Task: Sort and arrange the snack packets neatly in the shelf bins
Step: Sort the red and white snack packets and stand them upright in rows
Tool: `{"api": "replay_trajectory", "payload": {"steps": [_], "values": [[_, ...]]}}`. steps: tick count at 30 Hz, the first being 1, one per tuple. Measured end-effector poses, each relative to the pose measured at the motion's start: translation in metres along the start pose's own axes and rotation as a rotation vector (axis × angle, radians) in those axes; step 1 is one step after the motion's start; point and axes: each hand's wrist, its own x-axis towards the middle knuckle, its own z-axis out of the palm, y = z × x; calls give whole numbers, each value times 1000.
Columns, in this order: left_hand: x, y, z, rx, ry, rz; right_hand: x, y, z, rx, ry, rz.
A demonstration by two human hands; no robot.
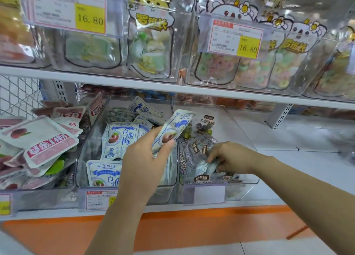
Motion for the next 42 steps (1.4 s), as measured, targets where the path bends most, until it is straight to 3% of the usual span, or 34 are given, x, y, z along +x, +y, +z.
{"api": "replay_trajectory", "payload": {"steps": [4,10,23,28,34,37,42], "values": [[0,-3,-2,5,11,-31,16,2,1,-179,-35,-65],[1,-9,-2,-2,19,-68,29,7,4,-198,14,-127],[4,-9,-1,13,13,-65,-9,12,-5,-304,321,-380],[6,-13,-11,55,74,-83,-38,17,-26,-218,536,-220],[8,-32,-35,117,298,-196,-62,-24,-30,3,812,-62],[6,-37,-42,136,337,-206,-45,-60,-31,210,840,-75],[8,-48,-46,88,330,-196,7,-110,-41,311,826,-81]]}}
